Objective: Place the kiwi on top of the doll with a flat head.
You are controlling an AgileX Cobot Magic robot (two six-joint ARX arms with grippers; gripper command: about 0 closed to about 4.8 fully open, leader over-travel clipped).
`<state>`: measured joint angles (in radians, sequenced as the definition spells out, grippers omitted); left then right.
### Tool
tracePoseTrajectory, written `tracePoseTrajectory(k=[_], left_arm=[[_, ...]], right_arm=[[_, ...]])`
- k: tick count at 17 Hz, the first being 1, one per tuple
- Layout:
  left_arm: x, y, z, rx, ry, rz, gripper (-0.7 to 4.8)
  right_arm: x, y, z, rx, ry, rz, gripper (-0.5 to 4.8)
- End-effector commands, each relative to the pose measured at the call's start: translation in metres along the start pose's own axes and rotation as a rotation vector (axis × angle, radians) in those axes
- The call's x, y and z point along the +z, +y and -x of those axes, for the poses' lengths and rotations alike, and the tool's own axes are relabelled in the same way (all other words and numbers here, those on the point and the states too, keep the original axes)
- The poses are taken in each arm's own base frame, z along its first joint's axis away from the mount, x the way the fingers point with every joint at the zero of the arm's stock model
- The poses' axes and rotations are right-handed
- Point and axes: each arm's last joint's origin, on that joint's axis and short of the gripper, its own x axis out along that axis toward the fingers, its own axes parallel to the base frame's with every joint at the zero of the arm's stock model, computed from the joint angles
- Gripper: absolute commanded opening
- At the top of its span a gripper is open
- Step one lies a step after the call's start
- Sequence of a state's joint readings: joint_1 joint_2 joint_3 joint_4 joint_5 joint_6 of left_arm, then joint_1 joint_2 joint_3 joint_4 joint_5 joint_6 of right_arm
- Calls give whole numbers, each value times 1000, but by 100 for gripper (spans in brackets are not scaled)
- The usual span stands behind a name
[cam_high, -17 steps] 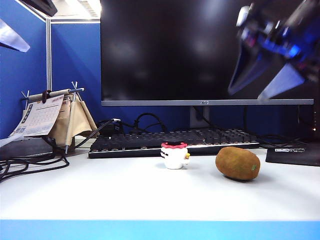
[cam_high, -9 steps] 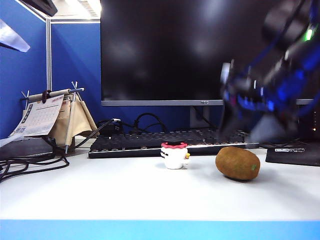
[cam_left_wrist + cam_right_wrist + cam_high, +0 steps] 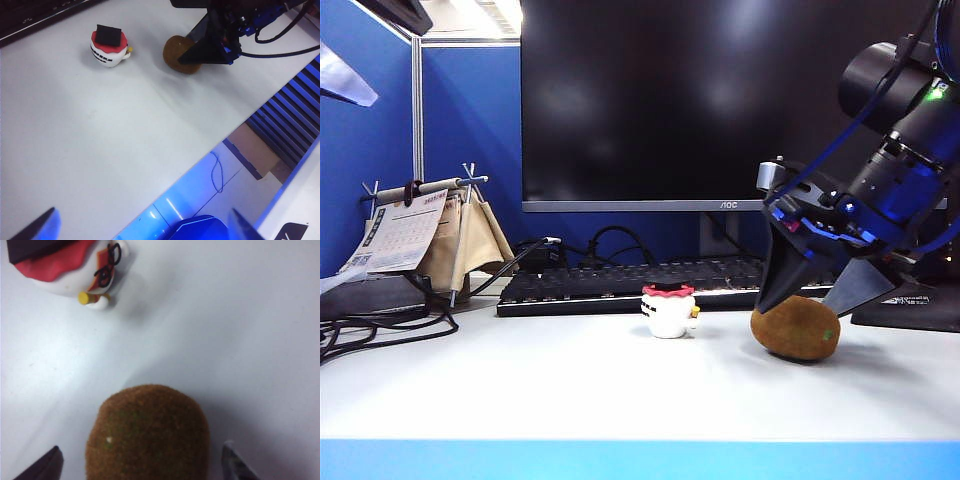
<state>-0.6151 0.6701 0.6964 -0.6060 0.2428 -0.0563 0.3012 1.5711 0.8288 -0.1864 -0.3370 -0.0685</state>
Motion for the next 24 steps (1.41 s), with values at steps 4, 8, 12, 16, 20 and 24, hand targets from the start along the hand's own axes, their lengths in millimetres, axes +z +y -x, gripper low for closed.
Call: tracePoseTrajectory(k=[4, 8, 12, 16, 20, 24], left_arm=[[2, 0, 1, -1, -14, -6, 436], [2, 0, 0, -1, -10, 1, 437], [2, 0, 0, -1, -11, 1, 436], [2, 0, 0, 3, -12, 0, 436], [2, 1, 0, 25, -16, -4, 436], [3, 1, 0, 40, -23, -6, 436]], right_arm=[[-8, -4, -16, 22, 65, -20, 363], [-15, -8, -29, 41, 109, -37, 242], [-10, -6, -28, 85, 77, -29, 223], [26, 6, -12, 126, 2, 3, 220], [85, 42, 15, 133, -71, 106, 219], [110, 59, 25, 90, -115, 177, 219]])
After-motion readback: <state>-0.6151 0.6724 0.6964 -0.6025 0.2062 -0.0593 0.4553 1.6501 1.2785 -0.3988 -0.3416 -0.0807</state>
